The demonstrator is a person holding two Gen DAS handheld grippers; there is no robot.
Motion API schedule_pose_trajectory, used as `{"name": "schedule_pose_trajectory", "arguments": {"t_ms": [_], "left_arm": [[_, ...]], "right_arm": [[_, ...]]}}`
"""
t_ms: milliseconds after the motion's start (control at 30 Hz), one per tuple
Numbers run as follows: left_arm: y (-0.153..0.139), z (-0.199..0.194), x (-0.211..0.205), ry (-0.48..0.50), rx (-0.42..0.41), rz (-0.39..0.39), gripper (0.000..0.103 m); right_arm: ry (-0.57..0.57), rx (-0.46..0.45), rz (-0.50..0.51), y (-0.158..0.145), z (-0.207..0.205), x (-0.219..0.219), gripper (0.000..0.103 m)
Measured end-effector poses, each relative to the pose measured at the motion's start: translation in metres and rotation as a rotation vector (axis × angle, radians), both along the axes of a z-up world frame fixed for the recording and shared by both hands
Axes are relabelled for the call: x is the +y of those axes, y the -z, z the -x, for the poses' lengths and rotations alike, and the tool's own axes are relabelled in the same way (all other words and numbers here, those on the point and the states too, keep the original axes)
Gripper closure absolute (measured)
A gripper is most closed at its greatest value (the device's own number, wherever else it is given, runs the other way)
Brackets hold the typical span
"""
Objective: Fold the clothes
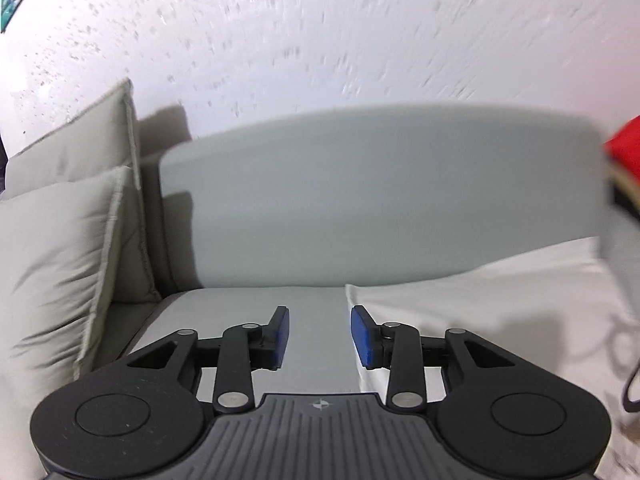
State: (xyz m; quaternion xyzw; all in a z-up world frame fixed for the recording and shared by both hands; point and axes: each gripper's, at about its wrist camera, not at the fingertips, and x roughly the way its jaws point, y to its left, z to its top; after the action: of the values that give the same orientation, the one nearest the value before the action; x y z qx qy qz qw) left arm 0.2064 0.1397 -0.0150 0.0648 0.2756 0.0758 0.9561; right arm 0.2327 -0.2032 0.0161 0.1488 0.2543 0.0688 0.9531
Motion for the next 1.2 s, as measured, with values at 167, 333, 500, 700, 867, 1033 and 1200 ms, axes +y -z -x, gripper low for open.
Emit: {"name": "schedule_pose_trajectory", "arguments": {"t_ms": [167, 333, 500, 700, 867, 1033, 1200], "left_arm": [[-0.020, 0.108, -0.008, -0.017, 0.029, 0.092, 0.055], [0.029, 0.175, -0.033, -0.048, 0.210, 0.240, 0.055], [0.076, 0.182, -0.047, -0.039, 0.326, 0.324, 0.055], [0.098, 0.139, -0.070, 0.003, 0.335, 0.156, 0.050], [0.134, 0.130, -0.087, 0.057, 0.444, 0.195, 0.052], [0.125, 0.167, -0.087, 0.101, 0.421, 0.167, 0.056], [0.108, 0.192, -0.085, 0.063, 0.440, 0.205, 0.056]], "right_arm": [[-0.058, -0.015, -0.035, -0.046, 0.060, -0.050, 0.032], [-0.200, 0.170, -0.092, -0.010, 0.121, -0.055, 0.034], [-0.230, 0.378, -0.091, 0.066, 0.150, -0.027, 0.078], [-0.209, 0.507, -0.022, 0.119, 0.142, 0.016, 0.082], [-0.201, 0.521, 0.090, 0.151, 0.123, 0.052, 0.076], [-0.295, 0.522, 0.174, 0.141, 0.177, 0.067, 0.074], [-0.289, 0.534, 0.045, 0.125, 0.210, 0.038, 0.075]]}}
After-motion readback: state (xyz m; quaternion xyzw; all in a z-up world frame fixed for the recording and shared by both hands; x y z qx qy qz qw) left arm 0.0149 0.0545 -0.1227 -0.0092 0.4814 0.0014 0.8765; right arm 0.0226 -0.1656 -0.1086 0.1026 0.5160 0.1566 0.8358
